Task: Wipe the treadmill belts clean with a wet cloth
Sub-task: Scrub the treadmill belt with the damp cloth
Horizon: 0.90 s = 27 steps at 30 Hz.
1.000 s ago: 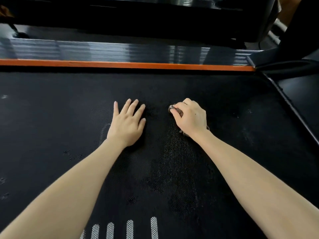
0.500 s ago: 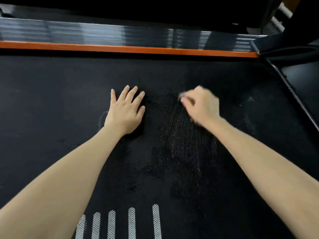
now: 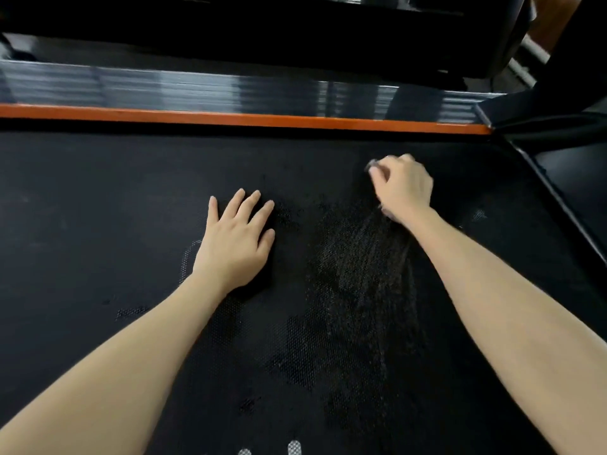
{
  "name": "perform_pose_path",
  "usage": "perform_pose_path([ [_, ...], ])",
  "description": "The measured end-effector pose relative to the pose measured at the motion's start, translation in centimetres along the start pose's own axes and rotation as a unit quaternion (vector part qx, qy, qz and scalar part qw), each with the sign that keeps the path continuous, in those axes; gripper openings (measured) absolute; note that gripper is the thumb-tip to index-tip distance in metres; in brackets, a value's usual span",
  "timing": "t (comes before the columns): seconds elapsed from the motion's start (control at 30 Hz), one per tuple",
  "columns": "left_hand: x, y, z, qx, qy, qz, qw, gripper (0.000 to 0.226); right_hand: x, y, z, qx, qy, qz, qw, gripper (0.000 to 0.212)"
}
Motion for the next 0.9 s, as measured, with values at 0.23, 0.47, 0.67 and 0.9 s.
perform_pose_path([
  [0.23, 0.2, 0.1, 0.0, 0.001, 0.0, -0.001, 1.0, 0.074, -2.0, -2.7, 9.6, 0.107, 0.06, 0.007, 0.992, 0.032],
  [0.47, 0.0, 0.1, 0.1, 0.002, 0.003, 0.005, 1.0, 0.072, -0.1, -1.4, 3.2, 0.1, 0.043, -0.015, 0.994, 0.028],
  [0.67, 0.1, 0.0, 0.1, 0.003, 0.002, -0.011, 1.0, 0.066, -1.1, 4.9, 0.2, -0.12, 0.026, -0.029, 0.992, 0.04],
  [0.9, 0.3, 0.0, 0.0, -0.002, -0.014, -0.01, 1.0, 0.066, -3.7, 4.0, 12.5, 0.126, 0.054, 0.037, 0.99, 0.037],
])
Point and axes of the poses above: each hand's wrist, its own y-axis towards the middle knuckle, its own x-axis out of the back of the hand, z = x × y, the point moved 10 cm from there along y, towards the middle knuckle, and after that the axes turned 12 degrees about z, right-handed, at the moved point
